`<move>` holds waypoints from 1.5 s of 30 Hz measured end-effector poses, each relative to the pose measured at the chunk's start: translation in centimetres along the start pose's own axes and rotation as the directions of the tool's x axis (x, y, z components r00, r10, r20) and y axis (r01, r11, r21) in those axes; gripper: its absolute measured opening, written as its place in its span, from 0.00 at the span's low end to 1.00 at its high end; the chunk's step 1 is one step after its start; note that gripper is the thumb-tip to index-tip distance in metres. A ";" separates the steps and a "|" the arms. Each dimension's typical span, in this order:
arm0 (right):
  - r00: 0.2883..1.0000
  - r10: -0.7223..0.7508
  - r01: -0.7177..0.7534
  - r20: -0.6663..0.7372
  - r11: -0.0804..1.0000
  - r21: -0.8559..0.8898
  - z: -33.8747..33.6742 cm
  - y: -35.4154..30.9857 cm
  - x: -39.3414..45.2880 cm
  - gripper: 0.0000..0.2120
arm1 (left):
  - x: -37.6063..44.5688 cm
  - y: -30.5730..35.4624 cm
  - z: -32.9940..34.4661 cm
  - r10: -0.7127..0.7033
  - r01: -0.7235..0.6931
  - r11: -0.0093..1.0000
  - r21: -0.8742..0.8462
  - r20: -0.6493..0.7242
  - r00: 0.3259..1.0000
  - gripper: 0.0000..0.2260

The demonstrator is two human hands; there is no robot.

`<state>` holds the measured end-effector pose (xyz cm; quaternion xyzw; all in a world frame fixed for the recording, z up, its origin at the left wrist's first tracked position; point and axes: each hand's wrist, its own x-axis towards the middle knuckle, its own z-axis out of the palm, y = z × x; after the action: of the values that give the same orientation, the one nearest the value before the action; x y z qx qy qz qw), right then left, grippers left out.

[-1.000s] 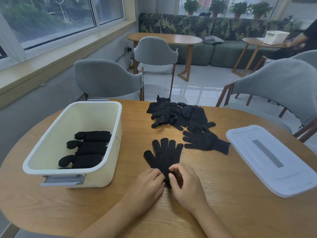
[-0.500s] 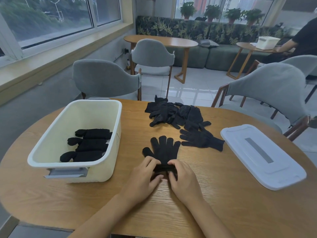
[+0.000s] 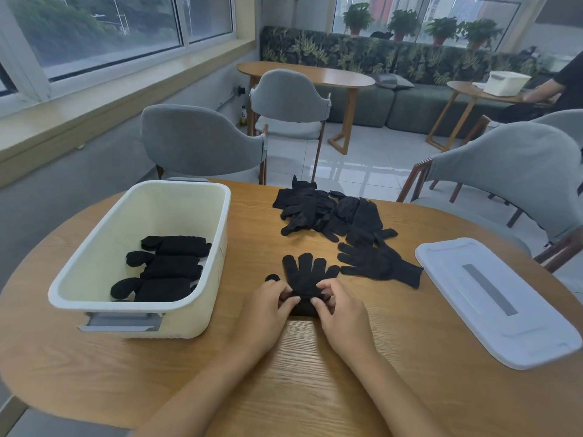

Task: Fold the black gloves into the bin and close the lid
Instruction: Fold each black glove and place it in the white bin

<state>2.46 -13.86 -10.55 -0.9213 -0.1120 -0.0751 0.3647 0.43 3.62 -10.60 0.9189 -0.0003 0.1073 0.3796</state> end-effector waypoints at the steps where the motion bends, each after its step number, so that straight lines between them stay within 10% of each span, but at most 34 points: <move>1: 1.000 0.007 -0.007 0.015 1.000 -0.007 0.0 0.0 0.2 0.11 | 0.0 0.1 0.1 -0.001 0.001 1.000 -0.001 -0.007 1.000 0.06; 19: 0.995 0.100 -0.098 -0.022 0.993 0.072 0.7 -0.4 0.0 0.10 | -1.6 -0.7 1.5 0.314 -0.310 0.938 0.159 -0.003 0.949 0.13; 27: 0.883 -0.453 0.459 0.123 0.779 -0.427 -0.1 -0.2 -2.3 0.22 | -1.3 -0.9 1.2 0.353 -0.354 0.924 0.143 0.036 0.935 0.12; 45: 0.999 -0.024 0.020 -0.042 0.996 -0.087 0.9 -0.8 -3.6 0.14 | -1.9 -1.3 -0.1 0.212 -0.212 0.977 0.002 0.018 0.977 0.10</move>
<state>-1.18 -13.23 -11.47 -0.9331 -0.1110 -0.1035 0.3261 -1.34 4.51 -11.78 0.9153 -0.1016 0.1389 0.3642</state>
